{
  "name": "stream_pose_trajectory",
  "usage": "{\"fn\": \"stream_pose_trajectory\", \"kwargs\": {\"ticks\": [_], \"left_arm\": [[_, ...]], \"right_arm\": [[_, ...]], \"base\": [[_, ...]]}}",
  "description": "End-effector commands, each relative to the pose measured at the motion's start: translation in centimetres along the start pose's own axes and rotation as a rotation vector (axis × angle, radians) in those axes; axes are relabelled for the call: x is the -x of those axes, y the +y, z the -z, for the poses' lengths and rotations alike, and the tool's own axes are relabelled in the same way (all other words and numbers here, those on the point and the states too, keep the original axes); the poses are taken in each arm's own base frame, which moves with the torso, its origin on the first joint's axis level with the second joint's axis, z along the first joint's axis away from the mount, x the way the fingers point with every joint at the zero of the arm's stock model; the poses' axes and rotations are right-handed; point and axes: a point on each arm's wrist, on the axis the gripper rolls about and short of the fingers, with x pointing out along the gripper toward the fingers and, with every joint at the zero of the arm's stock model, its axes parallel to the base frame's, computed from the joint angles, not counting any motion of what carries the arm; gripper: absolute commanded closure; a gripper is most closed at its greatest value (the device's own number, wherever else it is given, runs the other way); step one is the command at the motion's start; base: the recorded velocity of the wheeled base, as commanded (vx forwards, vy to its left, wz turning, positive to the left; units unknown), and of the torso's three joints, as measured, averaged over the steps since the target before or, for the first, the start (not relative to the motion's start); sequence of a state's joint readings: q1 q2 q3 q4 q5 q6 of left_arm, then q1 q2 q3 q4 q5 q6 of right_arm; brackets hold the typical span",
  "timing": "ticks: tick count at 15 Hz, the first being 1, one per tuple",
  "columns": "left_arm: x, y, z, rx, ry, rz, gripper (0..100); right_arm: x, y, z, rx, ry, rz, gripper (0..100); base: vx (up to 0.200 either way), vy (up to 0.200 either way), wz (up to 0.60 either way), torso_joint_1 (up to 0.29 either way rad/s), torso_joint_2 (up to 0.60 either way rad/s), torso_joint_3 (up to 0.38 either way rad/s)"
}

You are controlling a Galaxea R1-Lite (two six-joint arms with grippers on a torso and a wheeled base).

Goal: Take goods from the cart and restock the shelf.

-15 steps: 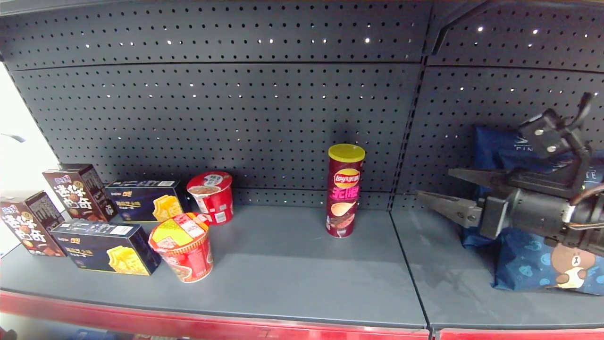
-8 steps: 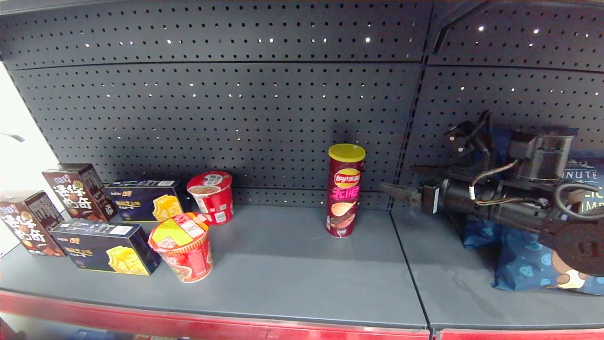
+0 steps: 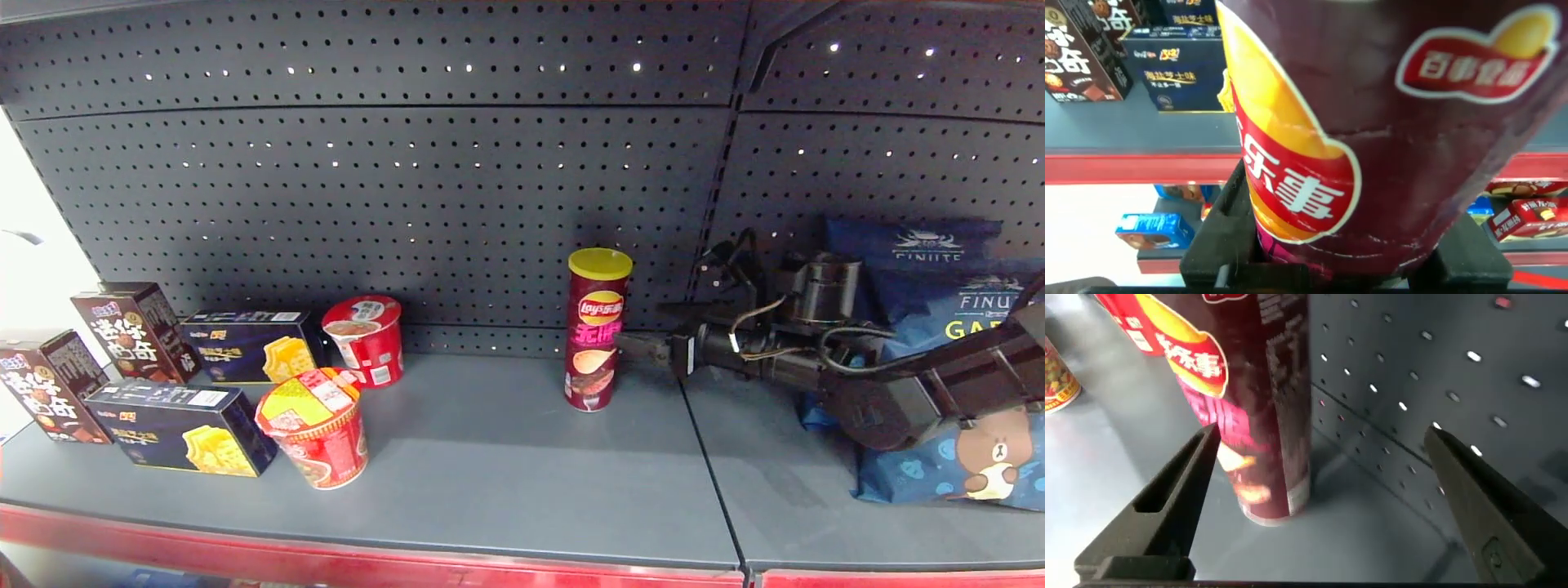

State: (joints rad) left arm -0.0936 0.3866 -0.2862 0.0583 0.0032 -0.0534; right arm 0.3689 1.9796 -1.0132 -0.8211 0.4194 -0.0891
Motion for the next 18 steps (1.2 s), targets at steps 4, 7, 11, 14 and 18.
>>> {"fn": "stream_pose_trajectory", "kwargs": {"ticks": [4,7,11,14,18], "left_arm": [[-0.2,0.0,0.7,0.005,0.021,0.002,100],[-0.3,0.1,1.3,0.008,0.041,0.002,100],[-0.2,0.1,1.8,0.009,0.044,0.002,100],[-0.3,0.1,2.2,0.008,0.059,0.000,100],[-0.3,0.1,2.3,0.022,0.059,-0.001,100]], "right_arm": [[-3.2,0.6,2.7,-0.017,0.037,-0.060,0],[-4.3,0.6,3.9,-0.021,0.038,-0.112,0],[-5.5,0.6,4.8,-0.025,0.038,-0.130,0],[-6.6,0.7,5.5,-0.025,0.039,-0.153,0],[-7.6,0.6,6.4,-0.044,0.031,-0.166,0]], "base": [[0.000,0.000,0.00,0.000,0.00,0.000],[0.000,0.000,0.00,0.000,0.00,0.000],[0.000,0.000,0.00,0.000,0.00,0.000],[0.000,0.000,0.00,0.000,0.00,0.000],[0.000,0.000,0.00,0.000,0.00,0.000]]}}
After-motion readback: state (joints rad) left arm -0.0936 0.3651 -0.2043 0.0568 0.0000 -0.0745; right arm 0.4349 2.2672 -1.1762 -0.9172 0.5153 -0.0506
